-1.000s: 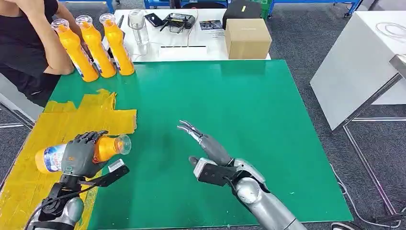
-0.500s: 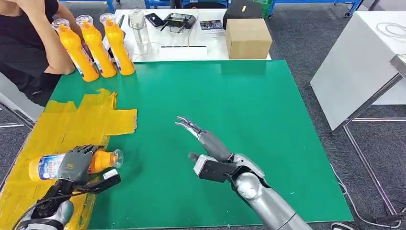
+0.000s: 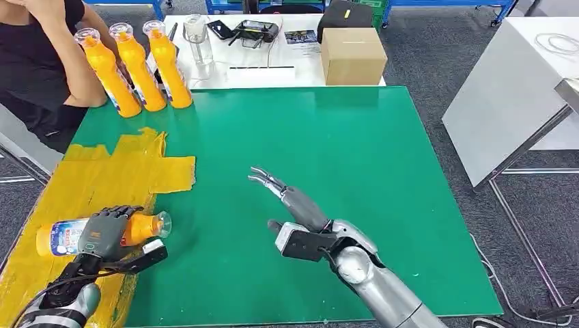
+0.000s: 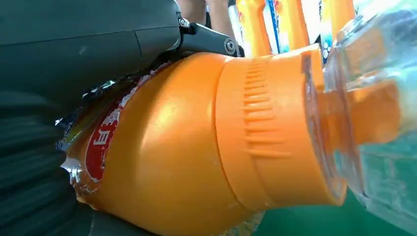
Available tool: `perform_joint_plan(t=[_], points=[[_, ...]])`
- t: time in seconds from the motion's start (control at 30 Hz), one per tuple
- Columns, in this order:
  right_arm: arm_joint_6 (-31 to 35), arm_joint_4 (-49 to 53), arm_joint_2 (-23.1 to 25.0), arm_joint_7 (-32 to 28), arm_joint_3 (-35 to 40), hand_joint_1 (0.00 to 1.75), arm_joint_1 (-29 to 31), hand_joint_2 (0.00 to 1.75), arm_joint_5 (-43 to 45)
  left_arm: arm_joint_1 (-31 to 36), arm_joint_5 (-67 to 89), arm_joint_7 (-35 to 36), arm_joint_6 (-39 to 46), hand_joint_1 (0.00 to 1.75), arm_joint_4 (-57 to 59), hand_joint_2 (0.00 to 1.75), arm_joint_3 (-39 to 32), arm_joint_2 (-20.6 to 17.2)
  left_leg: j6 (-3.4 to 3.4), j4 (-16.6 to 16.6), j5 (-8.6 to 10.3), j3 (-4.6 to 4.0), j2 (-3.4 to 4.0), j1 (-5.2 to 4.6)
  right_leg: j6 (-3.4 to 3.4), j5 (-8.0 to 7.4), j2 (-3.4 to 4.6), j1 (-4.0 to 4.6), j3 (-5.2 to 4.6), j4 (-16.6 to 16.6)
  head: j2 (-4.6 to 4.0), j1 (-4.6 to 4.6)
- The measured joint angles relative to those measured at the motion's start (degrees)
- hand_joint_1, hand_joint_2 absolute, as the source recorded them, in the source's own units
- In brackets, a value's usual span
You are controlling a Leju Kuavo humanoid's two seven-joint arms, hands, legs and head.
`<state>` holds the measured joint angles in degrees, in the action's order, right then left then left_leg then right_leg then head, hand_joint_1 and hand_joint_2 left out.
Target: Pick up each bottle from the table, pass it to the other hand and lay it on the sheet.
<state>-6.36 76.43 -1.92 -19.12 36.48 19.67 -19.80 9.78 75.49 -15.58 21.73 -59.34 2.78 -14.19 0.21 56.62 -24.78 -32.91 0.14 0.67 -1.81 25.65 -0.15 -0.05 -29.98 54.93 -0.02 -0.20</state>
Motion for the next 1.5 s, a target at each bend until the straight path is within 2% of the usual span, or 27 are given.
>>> perform_joint_plan(t=[0.07,0.1,0.13,0.43,1.13,1.23,1.37,1.5], points=[[0.0,0.0,0.0,-0.1,0.0,0.0,0.1,0.0,0.1,0.3,-1.2,-1.1,-2.2,1.75,0.0,1.75,0.0,-0.3,0.0,0.0,0.0,0.01,0.0,0.0,0.0,0.0,0.0,0.0,0.03,0.0,0.0,0.0],[0.0,-0.1,0.0,-0.2,0.0,0.0,0.2,0.0,0.2,0.4,-2.2,-2.1,-3.6,1.64,0.1,1.75,0.0,-0.7,0.0,0.0,0.0,0.02,0.0,0.0,0.0,0.0,0.0,0.0,0.05,0.0,0.0,0.0],[-0.1,-0.2,0.0,-0.2,0.1,0.0,0.3,0.0,0.2,0.6,-3.4,-3.3,-4.9,0.0,0.1,1.75,0.0,-1.4,0.0,0.0,0.0,0.05,0.01,0.0,0.0,0.0,0.0,0.0,0.04,0.0,0.0,-0.02],[-0.7,-1.0,-0.3,-0.8,0.4,0.0,1.8,0.0,1.0,-1.7,-13.8,-12.9,-11.7,0.0,-2.0,1.75,0.7,-6.8,-0.01,0.0,0.0,0.07,0.11,0.0,0.01,0.01,0.03,0.01,-0.02,0.1,0.0,0.02],[-1.0,-3.6,-0.1,-0.7,1.6,0.0,5.7,0.0,2.3,-10.2,-27.7,-19.1,-21.7,0.0,-13.1,1.75,1.4,-13.3,-0.01,0.0,-0.01,0.02,0.03,-0.01,0.03,0.03,0.02,0.0,-0.03,0.1,0.0,-0.02],[-1.0,-3.9,0.1,-0.6,1.8,0.0,6.1,0.0,2.3,-11.1,-32.3,-21.9,-23.2,0.0,-14.8,1.75,1.0,-13.0,-0.01,0.0,0.0,0.01,0.03,-0.01,0.03,0.02,0.02,-0.01,-0.08,0.1,0.0,0.0],[-0.4,-4.1,0.5,-0.5,2.0,0.0,6.0,0.0,1.9,-11.7,-51.5,-24.4,-25.3,0.0,-20.9,1.75,0.5,-9.1,0.03,0.0,0.02,-0.09,-0.02,-0.01,0.03,0.02,-0.08,-0.02,-0.16,0.1,0.0,0.02],[4.5,-3.2,1.6,-0.5,1.7,0.0,3.8,0.0,-2.0,-10.7,-65.8,-24.5,-35.1,0.0,-26.9,1.75,-3.0,-3.1,0.03,0.0,0.02,-0.11,-0.03,-0.04,0.01,0.01,-0.07,-0.05,-0.15,0.1,0.0,0.02]])
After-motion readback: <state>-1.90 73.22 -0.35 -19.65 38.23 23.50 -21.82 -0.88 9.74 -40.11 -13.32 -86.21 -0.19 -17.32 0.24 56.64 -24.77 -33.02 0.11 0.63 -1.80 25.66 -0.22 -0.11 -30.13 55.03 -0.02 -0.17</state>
